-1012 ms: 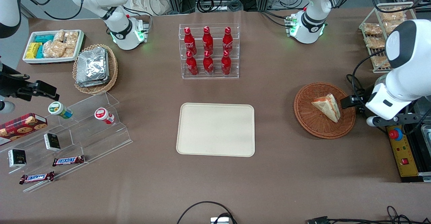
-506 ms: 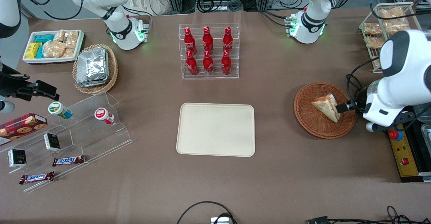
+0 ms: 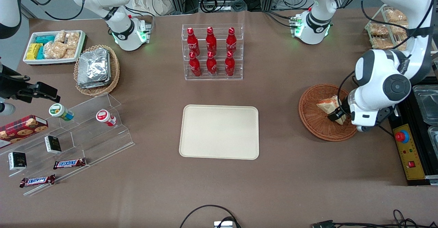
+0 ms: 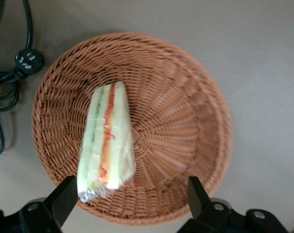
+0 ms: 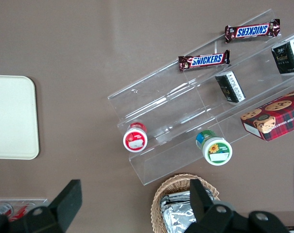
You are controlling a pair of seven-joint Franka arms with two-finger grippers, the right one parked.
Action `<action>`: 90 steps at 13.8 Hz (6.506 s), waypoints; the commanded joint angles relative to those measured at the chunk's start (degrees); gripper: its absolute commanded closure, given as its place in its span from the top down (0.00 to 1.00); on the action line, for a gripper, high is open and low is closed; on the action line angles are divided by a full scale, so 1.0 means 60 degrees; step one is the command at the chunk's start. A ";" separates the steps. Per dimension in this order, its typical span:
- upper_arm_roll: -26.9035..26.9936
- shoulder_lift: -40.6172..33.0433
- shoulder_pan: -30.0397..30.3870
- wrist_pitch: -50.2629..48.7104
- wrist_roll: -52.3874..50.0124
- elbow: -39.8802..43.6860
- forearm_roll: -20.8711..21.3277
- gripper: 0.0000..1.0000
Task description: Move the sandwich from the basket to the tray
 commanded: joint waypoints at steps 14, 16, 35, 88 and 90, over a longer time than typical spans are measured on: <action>-0.0052 -0.0097 0.0799 0.2480 -0.1870 -0.2468 -0.0218 1.00; -0.0052 -0.0039 0.0799 0.2777 -0.1885 -0.2632 -0.0218 1.00; -0.3055 0.2140 -0.1379 -0.4269 -0.0845 0.6065 0.0001 0.00; -0.2982 -0.0614 0.2059 -0.6683 0.4619 0.5288 -0.0892 1.00; -0.2982 -0.0230 0.2191 -0.6832 0.4605 0.5688 -0.0877 1.00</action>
